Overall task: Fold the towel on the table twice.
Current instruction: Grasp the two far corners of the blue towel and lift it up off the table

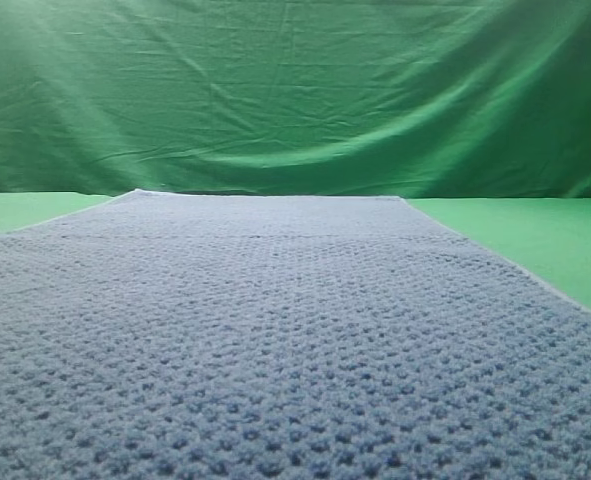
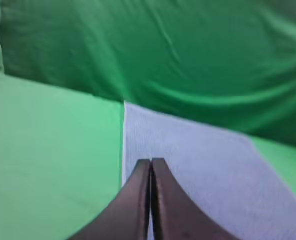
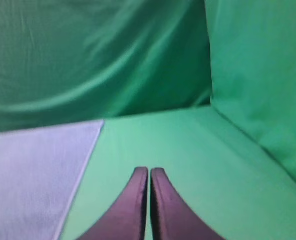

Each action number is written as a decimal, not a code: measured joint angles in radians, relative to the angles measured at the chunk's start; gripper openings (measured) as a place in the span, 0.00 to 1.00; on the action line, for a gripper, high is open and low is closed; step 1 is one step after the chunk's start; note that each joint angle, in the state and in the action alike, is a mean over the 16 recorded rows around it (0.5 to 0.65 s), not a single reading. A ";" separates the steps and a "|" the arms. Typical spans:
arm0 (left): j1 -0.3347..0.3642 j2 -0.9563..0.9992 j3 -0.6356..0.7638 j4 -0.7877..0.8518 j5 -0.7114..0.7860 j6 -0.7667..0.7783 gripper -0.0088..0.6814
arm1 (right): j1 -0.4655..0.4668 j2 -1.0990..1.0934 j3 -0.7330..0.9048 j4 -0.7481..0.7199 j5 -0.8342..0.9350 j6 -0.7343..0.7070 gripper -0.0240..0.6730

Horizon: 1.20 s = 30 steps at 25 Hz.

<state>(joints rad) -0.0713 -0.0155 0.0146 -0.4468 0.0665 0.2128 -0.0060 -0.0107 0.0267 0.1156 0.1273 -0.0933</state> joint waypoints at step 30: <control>-0.045 0.361 -0.432 -0.026 0.285 0.015 0.01 | 0.065 0.333 -0.503 0.019 0.317 -0.053 0.03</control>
<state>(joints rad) -0.1159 0.3454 -0.4171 -0.4725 0.3514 0.2277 0.0591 0.3227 -0.4767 0.1347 0.4438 -0.1458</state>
